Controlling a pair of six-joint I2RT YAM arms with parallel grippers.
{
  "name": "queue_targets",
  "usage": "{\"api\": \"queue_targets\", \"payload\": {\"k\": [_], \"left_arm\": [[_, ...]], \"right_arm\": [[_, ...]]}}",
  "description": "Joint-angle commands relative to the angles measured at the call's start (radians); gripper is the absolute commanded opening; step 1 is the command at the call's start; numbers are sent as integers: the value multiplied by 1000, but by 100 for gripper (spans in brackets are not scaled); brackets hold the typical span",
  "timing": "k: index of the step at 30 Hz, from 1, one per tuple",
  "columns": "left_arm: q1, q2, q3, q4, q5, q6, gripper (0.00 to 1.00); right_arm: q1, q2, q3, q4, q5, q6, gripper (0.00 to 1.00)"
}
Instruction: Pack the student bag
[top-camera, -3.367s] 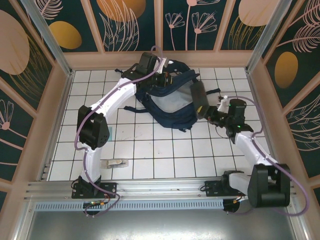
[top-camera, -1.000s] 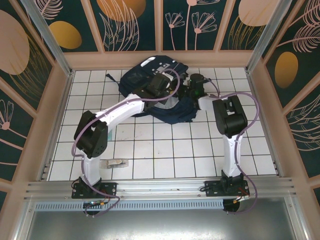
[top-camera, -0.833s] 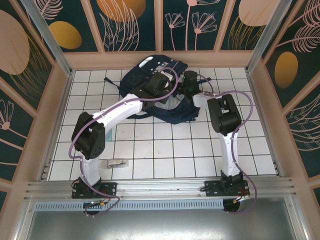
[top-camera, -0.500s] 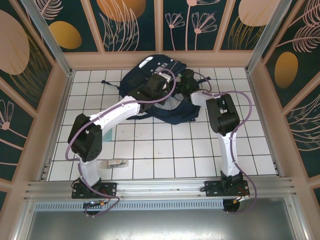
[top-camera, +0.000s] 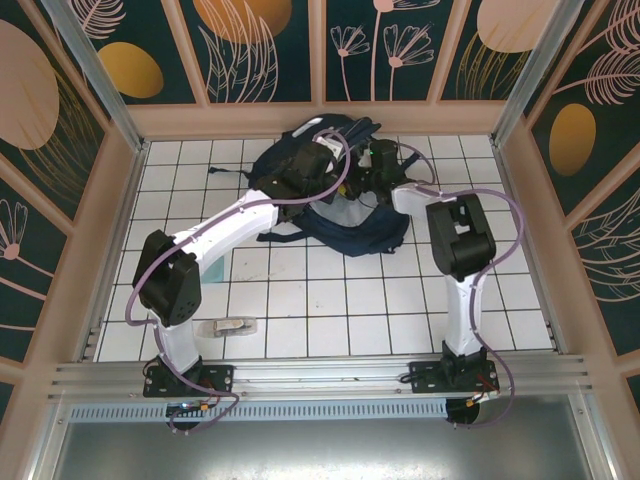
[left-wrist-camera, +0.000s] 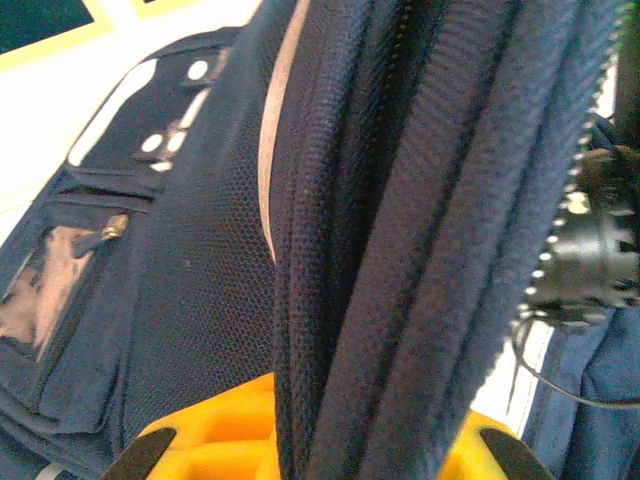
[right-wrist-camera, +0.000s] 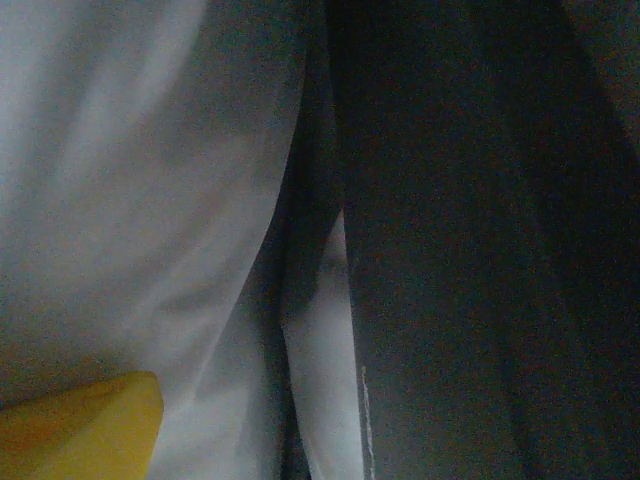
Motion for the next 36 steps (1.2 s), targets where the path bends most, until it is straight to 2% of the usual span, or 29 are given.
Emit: {"api": "queue_targets", "payload": {"k": [1, 10, 16, 20, 22, 24, 26, 28, 29, 33, 36], "left_arm": [[-7, 4, 82, 119, 36, -38, 0], [-7, 58, 128, 120, 61, -66, 0], [-6, 85, 149, 115, 100, -84, 0], [-6, 78, 130, 115, 129, -107, 0], [-6, 69, 114, 119, 143, -119, 8], [-5, 64, 96, 120, 164, -129, 23], [6, 59, 78, 113, 177, -159, 63], [34, 43, 42, 110, 201, -210, 95], [56, 26, 12, 115, 217, -241, 99], [157, -86, -141, 164, 240, -323, 99], [251, -194, -259, 196, 250, -365, 99]], "right_arm": [[-40, -137, -92, -138, 33, -130, 89], [-105, -371, -196, -520, 113, -432, 88], [-163, -574, -324, -618, 87, -523, 86], [-138, -754, -391, -647, 73, -597, 84], [-92, -815, -423, -649, 99, -630, 83], [-17, -865, -468, -619, 135, -664, 81], [45, -891, -522, -570, 159, -690, 81], [104, -906, -578, -502, 179, -704, 80], [138, -908, -602, -461, 193, -709, 80], [287, -874, -632, -325, 230, -752, 82], [400, -790, -595, -263, 262, -810, 83]]}}
